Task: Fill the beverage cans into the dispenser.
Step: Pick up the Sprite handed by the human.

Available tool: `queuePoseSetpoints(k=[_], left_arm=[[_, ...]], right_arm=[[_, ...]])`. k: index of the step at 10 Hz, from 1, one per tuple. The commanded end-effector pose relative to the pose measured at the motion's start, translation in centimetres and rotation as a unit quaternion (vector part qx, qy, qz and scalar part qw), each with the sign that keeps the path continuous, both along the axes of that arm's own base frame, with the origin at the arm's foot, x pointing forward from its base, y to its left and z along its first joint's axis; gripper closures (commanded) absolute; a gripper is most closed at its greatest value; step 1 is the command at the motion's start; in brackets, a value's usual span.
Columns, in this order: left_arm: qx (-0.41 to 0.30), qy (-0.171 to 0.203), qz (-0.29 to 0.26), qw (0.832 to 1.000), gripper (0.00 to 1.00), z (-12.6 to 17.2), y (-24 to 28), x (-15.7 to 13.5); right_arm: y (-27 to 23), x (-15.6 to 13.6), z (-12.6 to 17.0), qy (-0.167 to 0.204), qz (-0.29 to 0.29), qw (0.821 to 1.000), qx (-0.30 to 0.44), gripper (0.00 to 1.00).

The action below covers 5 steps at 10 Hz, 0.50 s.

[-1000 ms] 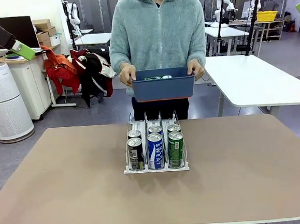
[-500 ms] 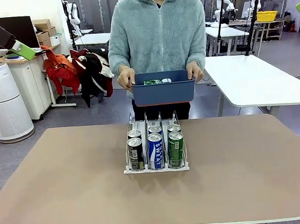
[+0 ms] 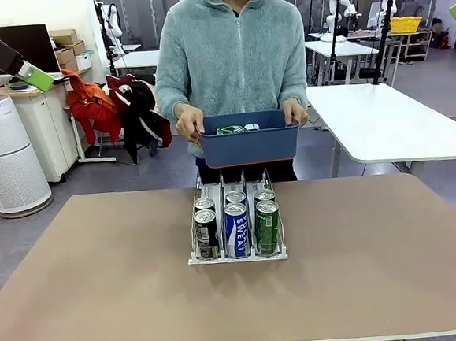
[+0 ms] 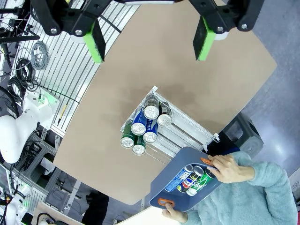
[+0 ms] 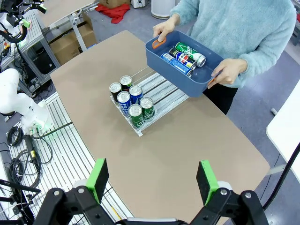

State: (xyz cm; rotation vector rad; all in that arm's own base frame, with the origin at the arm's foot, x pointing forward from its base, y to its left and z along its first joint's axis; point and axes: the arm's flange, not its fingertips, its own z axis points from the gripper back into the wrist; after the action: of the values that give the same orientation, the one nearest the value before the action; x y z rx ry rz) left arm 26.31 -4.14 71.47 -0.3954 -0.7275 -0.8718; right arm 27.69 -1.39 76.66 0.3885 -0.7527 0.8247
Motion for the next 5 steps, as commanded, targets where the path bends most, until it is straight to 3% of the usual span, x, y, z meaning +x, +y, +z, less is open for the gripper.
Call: queuePoseSetpoints(k=[1,5], left_arm=[[-0.001,0.003,0.002,1.0,0.0,-0.07,-0.01,0.08],[-0.001,0.003,0.002,1.0,0.0,-0.07,-0.01,0.08]], right_arm=[[0.07,-0.06,-0.09,0.003,0.001,1.0,-0.003,0.0],[0.07,-0.06,-0.09,0.003,0.001,1.0,-0.003,0.0]])
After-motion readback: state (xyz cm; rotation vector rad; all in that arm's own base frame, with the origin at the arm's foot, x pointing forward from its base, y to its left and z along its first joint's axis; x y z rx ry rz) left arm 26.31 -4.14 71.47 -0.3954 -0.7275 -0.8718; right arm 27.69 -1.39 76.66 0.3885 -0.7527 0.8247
